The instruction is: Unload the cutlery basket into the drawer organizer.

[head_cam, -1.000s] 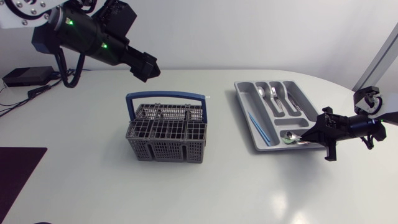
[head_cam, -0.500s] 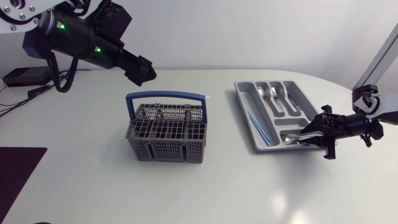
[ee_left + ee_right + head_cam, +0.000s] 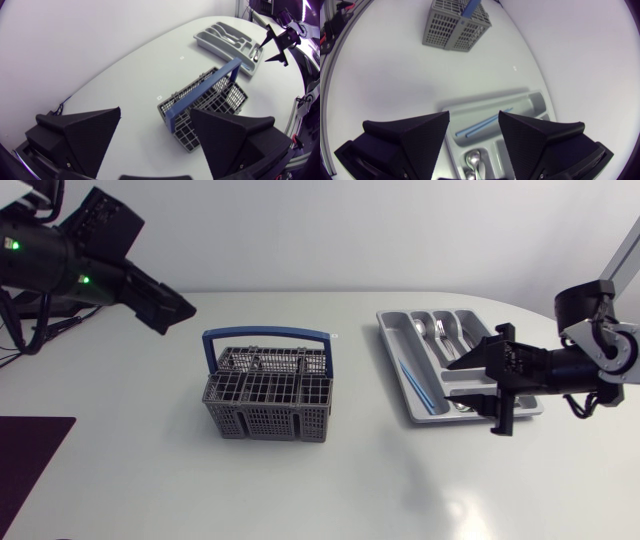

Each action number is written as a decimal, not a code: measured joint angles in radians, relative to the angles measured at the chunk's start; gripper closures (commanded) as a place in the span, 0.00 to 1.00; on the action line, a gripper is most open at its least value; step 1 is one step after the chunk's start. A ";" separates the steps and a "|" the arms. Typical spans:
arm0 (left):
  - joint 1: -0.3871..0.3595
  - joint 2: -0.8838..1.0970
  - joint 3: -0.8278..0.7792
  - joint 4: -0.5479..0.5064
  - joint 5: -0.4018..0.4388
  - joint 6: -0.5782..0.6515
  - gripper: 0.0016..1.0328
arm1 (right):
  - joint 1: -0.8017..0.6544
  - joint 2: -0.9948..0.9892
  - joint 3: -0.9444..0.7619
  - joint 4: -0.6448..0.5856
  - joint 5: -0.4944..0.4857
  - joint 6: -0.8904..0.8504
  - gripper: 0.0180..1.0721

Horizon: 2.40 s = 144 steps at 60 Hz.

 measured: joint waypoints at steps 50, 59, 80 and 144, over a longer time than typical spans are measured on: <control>0.053 0.194 -0.332 0.254 0.000 0.124 0.07 | 0.581 0.169 -0.063 0.512 0.278 0.607 0.30; 0.022 0.209 -0.332 0.275 -0.005 0.120 0.07 | 0.580 0.202 -0.031 0.515 0.294 0.610 0.30; 0.007 0.227 -0.332 0.289 -0.014 0.105 0.05 | 0.554 0.221 -0.020 0.516 0.300 0.610 0.30; 0.259 -0.109 -0.401 0.283 0.142 -0.002 0.04 | 0.237 -0.424 -0.255 0.513 0.446 0.803 0.05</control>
